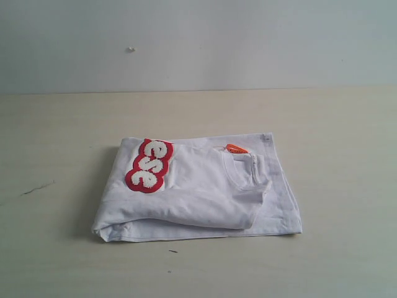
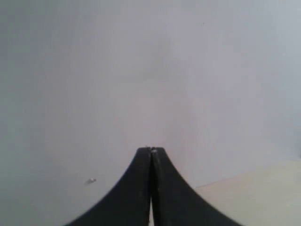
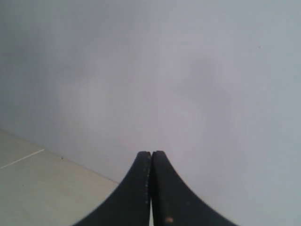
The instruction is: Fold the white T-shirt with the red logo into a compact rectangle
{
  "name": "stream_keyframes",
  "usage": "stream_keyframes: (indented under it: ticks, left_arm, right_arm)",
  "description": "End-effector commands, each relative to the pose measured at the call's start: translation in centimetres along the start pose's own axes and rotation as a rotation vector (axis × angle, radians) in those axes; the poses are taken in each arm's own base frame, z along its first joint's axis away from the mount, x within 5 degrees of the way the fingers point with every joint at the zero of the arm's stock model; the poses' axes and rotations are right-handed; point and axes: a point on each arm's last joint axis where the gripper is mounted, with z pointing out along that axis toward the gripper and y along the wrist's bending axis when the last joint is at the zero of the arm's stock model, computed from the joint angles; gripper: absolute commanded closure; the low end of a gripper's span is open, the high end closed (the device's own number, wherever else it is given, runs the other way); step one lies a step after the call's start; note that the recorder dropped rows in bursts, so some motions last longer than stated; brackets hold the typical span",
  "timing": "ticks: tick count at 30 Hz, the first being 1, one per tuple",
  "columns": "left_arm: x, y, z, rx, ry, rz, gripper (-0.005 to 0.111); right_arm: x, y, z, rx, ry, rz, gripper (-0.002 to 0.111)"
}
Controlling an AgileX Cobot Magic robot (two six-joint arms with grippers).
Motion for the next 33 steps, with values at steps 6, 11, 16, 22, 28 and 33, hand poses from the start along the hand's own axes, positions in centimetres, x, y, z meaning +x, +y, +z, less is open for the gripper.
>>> stream_keyframes:
  ticks: [6,11,16,22,28,33]
  left_arm:
    - [-0.6,-1.4,-6.7,0.012,-0.155,-0.022,0.107]
    - [-1.3,-2.4,-11.3,0.029,-0.28,0.005,0.107]
    - [-1.6,-3.3,-15.5,0.042,-0.398,0.038,0.107]
    - [-1.7,-4.0,-19.1,0.05,-0.508,0.07,0.107]
    - [-1.5,-4.7,-22.0,0.064,-0.589,0.098,0.107]
    - [-1.1,-5.2,-24.8,0.068,-0.676,0.119,0.107]
  right_arm:
    - [-1.1,0.9,-8.0,-0.017,-0.112,-0.021,0.108]
    - [-1.0,1.0,-12.4,0.02,-0.191,-0.017,0.108]
    - [-0.7,1.0,-17.2,0.075,-0.317,-0.001,0.108]
    - [0.2,1.2,-22.1,0.108,-0.466,-0.022,0.108]
    - [0.3,1.2,-23.4,0.123,-0.424,-0.014,0.108]
    - [0.4,1.2,-23.4,0.128,-0.419,-0.015,0.108]
